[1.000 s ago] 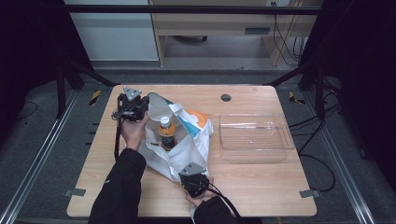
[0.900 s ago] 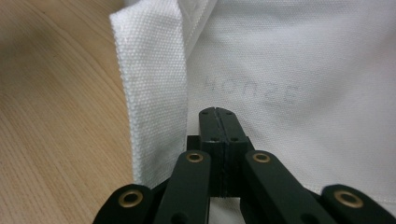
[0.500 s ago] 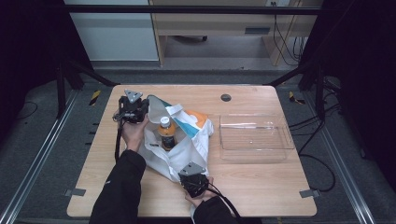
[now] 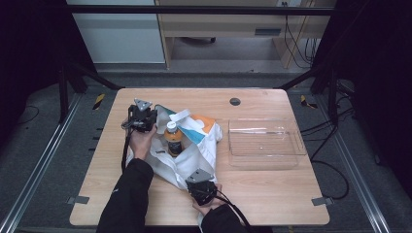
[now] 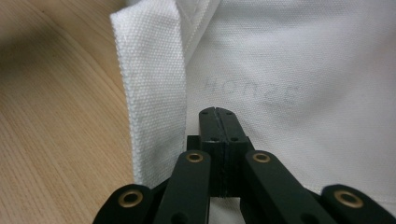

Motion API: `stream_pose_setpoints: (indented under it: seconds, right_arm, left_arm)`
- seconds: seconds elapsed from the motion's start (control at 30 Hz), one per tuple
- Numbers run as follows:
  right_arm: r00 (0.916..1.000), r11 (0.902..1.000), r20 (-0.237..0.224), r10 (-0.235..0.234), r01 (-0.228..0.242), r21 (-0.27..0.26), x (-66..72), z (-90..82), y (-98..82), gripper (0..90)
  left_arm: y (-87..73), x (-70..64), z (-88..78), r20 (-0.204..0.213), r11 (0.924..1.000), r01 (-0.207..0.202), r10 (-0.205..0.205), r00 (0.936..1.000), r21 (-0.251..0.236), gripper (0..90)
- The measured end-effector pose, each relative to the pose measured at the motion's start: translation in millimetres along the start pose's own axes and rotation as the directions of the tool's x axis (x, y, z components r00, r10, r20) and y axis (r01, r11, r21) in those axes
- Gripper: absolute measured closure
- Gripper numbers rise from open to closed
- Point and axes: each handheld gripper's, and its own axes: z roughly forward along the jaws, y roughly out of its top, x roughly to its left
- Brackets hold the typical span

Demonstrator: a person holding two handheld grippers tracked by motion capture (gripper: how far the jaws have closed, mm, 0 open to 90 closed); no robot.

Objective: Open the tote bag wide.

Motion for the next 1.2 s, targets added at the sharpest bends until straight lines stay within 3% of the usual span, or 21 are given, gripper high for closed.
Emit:
stream_pose_setpoints:
  seconds: [0.3,0.43,0.53,0.67,0.77,0.87,1.0,1.2]
  right_arm:
    - [1.0,1.0,-0.007,0.006,-0.006,0.0,-0.8,0.1,0.0,90.0]
    - [0.9999,0.9999,-0.009,0.01,-0.01,0.0,-1.4,0.2,0.0,90.0]
    - [0.9998,0.9999,-0.015,0.016,-0.016,0.001,-2.9,0.0,0.1,90.0]
    - [0.9985,0.9987,-0.019,0.051,-0.051,0.001,-5.8,-0.6,-0.3,85.6]
    - [0.9988,0.9988,-0.012,0.047,-0.047,-0.01,-7.1,-2.1,-1.7,83.8]
    - [0.9978,0.9972,-0.021,0.063,-0.064,-0.039,-8.8,-7.3,-1.4,82.4]
    - [0.9988,0.9956,-0.007,0.048,-0.048,-0.081,-13.3,-18.1,4.7,79.7]
    - [0.9987,0.9845,0.01,0.05,-0.047,-0.169,-23.2,-39.3,20.8,74.3]
  left_arm:
    - [-17.7,-1.0,10.3,0.022,0.9993,-0.001,0.0,0.9998,0.037,87.0]
    - [-16.7,-1.8,6.7,0.023,0.9995,-0.001,0.0,0.9997,0.03,86.2]
    - [-11.8,-0.4,-4.1,0.034,0.9998,0.002,-0.003,0.9994,0.017,82.6]
    - [-7.1,3.2,-24.4,0.035,0.9997,-0.022,0.022,0.9991,-0.007,70.4]
    - [-8.0,7.1,-38.0,0.068,0.9996,-0.027,0.028,0.9973,-0.011,62.9]
    - [-13.4,9.2,-50.8,0.066,0.9982,-0.056,0.057,0.9962,-0.02,56.5]
    - [-22.4,12.1,-68.8,0.078,0.9972,-0.069,0.071,0.9944,-0.026,53.1]
    - [-44.4,9.4,-90.3,0.099,0.9979,-0.064,0.064,0.993,-0.007,51.3]
